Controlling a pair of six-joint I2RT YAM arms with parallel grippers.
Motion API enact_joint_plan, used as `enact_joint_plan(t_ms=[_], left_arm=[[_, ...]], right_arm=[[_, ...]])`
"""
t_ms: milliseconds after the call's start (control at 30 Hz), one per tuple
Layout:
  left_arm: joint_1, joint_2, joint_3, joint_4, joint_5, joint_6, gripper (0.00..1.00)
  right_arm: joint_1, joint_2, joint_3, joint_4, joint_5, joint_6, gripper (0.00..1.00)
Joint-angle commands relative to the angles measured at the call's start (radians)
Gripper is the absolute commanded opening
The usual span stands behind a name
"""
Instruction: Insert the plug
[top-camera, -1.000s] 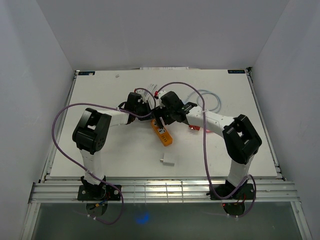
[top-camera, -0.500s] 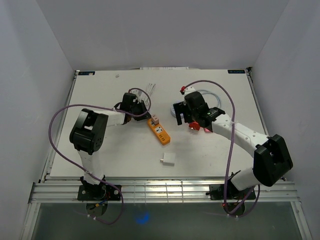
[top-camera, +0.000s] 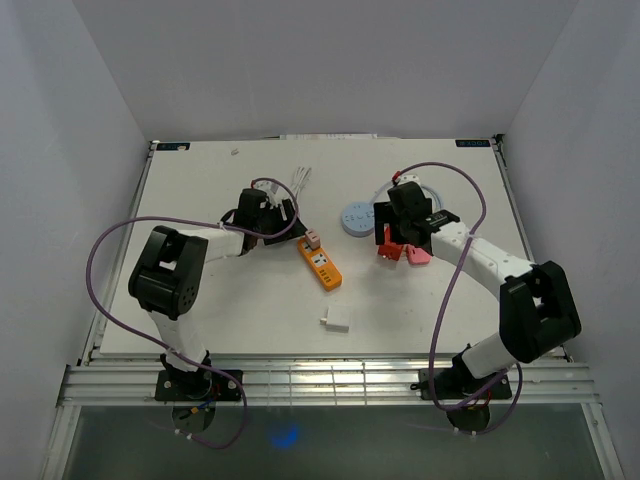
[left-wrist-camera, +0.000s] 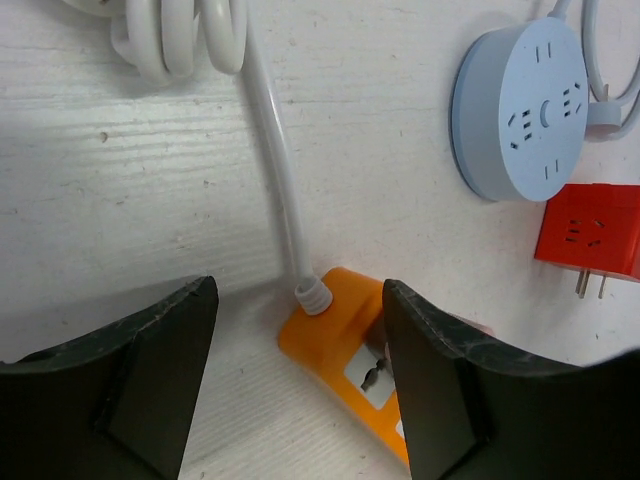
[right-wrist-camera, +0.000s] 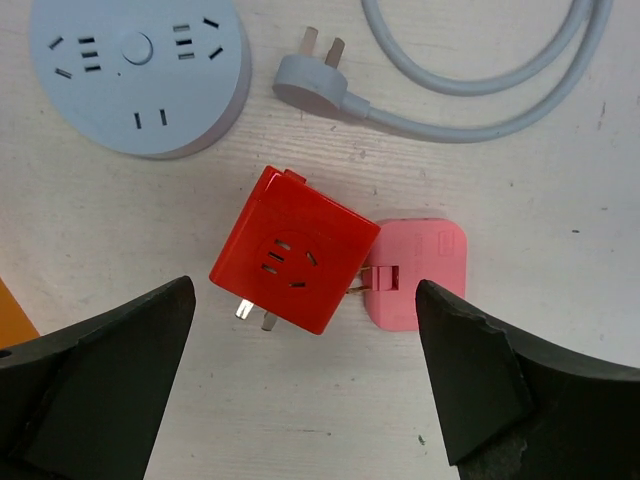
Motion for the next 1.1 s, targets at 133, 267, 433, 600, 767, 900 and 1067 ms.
enact_joint_plan(t_ms=[133, 267, 433, 600, 767, 900, 1067], left_arm=[[0.001, -0.120, -0.050, 0.016, -0.067, 0.013, 0.78], [0.001, -0.152, -0.067, 0.024, -0.096, 0.013, 0.78], [0.001, -0.209, -0.107, 0.053, -0.128, 0.011, 0.78], [-0.002, -0.267, -0.143, 0.085, -0.147, 0.017, 0.78], [-0.014, -0.325, -0.157, 0.095, -0.142, 0.025, 0.78], [-0.034, -0.359, -0.151, 0.095, -0.108, 0.031, 0.78], [-0.039, -0.364, -0.093, 0.037, -0.006, -0.042, 0.79]], right_arm=[[-0.005, 0.105, 0.060, -0.002, 0.018, 0.051, 0.93], [-0.009, 0.171, 0.096, -0.033, 0.079, 0.083, 0.87], [-0.012, 0.214, 0.092, -0.016, 0.044, 0.104, 0.79], [-0.012, 0.228, 0.083, -0.002, 0.006, 0.099, 0.74], [-0.012, 0.199, 0.060, 0.045, -0.077, 0.024, 0.52], [-0.009, 0.153, 0.024, 0.102, -0.143, -0.053, 0.37], [0.009, -0.003, -0.098, 0.260, -0.299, -0.128, 0.33]])
